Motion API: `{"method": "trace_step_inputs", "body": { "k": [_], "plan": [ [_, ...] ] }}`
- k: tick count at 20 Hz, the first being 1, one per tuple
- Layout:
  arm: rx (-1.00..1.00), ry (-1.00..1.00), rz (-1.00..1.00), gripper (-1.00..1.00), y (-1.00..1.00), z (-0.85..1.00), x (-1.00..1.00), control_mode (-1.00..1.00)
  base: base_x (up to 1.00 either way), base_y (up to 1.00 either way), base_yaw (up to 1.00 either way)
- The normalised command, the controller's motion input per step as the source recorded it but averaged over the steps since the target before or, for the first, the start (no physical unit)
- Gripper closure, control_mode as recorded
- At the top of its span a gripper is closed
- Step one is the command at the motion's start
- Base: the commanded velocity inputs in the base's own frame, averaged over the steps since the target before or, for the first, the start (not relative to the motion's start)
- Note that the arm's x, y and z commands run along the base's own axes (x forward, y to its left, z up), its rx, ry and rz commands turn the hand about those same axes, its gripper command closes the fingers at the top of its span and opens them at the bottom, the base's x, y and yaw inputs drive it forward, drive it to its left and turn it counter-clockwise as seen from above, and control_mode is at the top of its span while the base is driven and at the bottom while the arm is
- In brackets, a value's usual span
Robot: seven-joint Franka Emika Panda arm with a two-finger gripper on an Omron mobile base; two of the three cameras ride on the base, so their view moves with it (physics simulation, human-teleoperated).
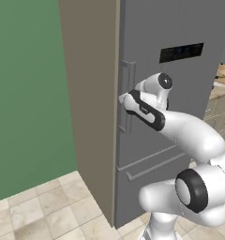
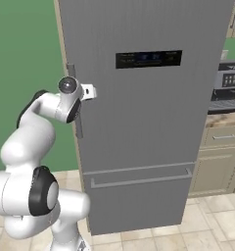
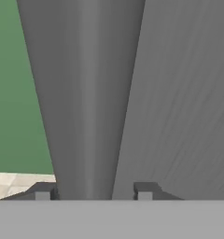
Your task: Retrieve a lemon from the fridge and place it on the cutting board with the fish.
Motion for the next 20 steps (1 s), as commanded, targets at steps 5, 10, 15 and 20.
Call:
{"method": "trace_step_inputs", "body": {
  "k": [5,10,15,20],
  "plan": [
    [0.00,-0.01,0.00,1.00,0.05,-0.02,0.15,-1.00,0.00,0.00,0.00],
    [0.08,0.00,-0.03,1.00,-0.49,0.12,-0.56,-1.00,0.00,0.00,0.00],
    [0.08,0.00,-0.06,1.00,-0.66,0.29,-1.00,-1.00,0.00,0.00,0.00],
    [0.13,-0.01,0.05,1.00,-1.00,0.26,-0.98,-1.00,0.00,0.00,0.00]
  ]
}}
